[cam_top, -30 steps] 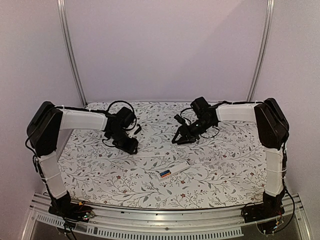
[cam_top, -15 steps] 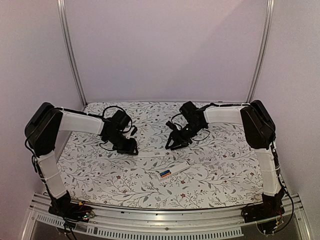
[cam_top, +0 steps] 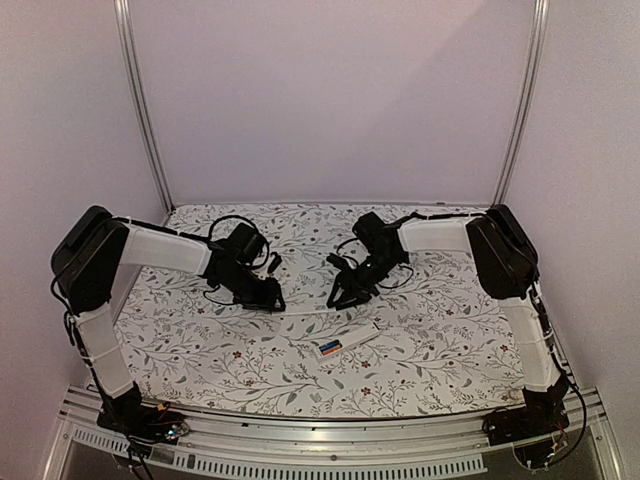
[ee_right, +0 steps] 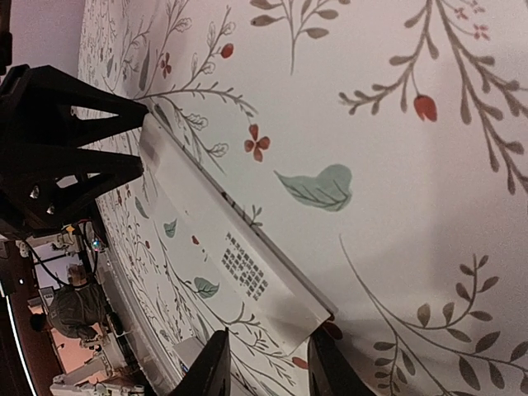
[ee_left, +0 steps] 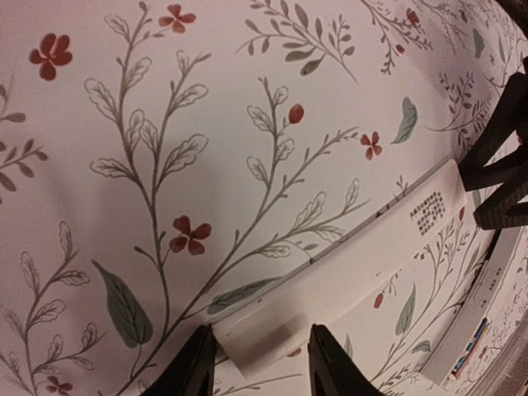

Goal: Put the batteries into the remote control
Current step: Pick up the battery cover at the center of the board.

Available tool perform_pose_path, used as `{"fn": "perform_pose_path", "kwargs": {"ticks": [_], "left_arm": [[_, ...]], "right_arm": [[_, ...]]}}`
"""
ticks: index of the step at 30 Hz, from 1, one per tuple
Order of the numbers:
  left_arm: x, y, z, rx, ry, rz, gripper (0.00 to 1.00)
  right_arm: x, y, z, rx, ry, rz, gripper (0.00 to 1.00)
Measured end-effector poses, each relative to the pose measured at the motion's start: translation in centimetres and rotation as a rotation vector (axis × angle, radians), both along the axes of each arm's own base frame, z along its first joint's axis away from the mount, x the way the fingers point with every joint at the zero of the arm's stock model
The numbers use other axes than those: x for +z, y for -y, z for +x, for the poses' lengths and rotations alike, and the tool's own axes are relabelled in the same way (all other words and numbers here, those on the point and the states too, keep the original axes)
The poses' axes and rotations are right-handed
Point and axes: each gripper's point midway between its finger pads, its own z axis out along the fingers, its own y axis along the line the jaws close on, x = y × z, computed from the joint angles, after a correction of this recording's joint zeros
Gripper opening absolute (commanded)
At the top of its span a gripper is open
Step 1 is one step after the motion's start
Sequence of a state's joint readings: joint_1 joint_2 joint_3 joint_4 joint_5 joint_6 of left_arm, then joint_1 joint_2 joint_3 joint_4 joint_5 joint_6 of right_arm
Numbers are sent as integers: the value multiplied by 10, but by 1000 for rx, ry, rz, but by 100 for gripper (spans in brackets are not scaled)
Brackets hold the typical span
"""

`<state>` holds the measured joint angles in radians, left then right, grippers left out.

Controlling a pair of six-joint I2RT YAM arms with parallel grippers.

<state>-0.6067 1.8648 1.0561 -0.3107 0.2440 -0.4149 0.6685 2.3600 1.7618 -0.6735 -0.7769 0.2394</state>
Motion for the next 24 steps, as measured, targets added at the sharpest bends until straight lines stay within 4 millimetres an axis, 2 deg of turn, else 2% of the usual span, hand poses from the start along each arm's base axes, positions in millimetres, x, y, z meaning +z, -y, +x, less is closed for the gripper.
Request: {"fn": "perform_pose_path", "kwargs": {"ticks": [11,18,20,24], "left_arm": [[0,6,4,-2,17,-31,41],[1,14,4,-20,26,-56,41],[1,14,4,-22,26,-56,41],[2,15,4,-29,29,-59,53]], "right_arm": [[-4,10,2,-110,-143,144,13],[-6,9,11,-188,-177,184,1],[-6,10,13,-205,-192,202,0],[-1,10,16,-221,-190,224,0]]}}
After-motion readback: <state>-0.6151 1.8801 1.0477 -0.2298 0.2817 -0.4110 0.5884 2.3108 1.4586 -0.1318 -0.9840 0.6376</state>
